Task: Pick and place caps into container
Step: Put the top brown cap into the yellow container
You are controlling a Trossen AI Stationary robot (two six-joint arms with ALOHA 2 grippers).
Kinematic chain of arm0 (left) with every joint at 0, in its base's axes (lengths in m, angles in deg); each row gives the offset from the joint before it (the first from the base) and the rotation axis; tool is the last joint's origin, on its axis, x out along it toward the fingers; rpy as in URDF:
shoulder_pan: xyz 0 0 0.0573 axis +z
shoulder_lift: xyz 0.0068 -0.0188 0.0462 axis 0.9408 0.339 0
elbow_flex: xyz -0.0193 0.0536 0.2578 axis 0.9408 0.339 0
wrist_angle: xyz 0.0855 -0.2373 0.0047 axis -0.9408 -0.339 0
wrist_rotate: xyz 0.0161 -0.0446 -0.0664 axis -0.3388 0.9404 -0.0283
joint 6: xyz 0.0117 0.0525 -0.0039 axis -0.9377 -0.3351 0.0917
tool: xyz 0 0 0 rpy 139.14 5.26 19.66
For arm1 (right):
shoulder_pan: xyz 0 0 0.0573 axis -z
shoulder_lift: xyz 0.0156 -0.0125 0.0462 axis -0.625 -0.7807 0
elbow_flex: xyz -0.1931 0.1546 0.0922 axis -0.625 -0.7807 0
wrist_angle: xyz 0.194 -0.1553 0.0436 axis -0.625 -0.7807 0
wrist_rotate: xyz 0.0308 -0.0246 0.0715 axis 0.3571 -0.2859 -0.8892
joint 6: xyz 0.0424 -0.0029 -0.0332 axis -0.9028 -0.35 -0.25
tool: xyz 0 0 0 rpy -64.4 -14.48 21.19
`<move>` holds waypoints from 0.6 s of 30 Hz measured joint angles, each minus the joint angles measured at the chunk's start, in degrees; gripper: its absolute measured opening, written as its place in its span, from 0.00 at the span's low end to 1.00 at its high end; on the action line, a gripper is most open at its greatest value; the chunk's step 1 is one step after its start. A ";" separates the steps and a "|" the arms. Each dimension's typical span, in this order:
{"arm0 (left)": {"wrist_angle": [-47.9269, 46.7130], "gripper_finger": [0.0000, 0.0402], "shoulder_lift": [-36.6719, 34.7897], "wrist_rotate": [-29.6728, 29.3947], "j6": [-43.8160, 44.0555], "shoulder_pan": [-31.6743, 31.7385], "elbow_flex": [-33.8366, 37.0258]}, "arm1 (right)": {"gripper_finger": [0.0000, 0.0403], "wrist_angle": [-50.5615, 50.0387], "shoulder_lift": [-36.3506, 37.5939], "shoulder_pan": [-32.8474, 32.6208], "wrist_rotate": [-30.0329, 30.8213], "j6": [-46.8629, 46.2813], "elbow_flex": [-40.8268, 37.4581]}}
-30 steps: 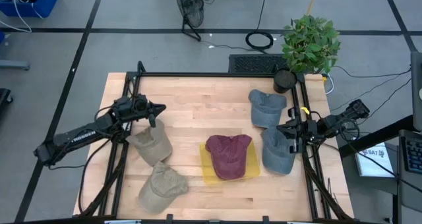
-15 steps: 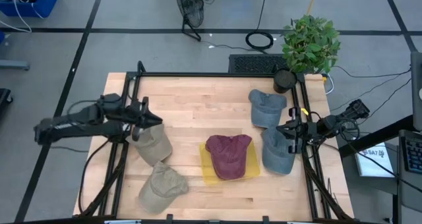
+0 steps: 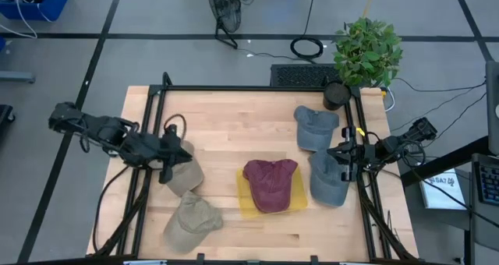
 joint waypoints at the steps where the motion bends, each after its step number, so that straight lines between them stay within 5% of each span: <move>1: -2.82 0.12 1.32 -0.60 2.11 -0.74 -1.31 | 0.00 -0.11 0.00 0.00 -0.01 -0.02 0.00; 9: -27.59 0.12 8.88 -2.51 22.54 -1.79 -4.37 | 0.00 -0.29 0.00 0.00 -0.02 -0.04 0.00; 18: -28.26 0.20 10.26 4.38 27.47 -1.79 -0.38 | 0.00 -0.28 0.00 0.00 -0.04 -0.05 0.00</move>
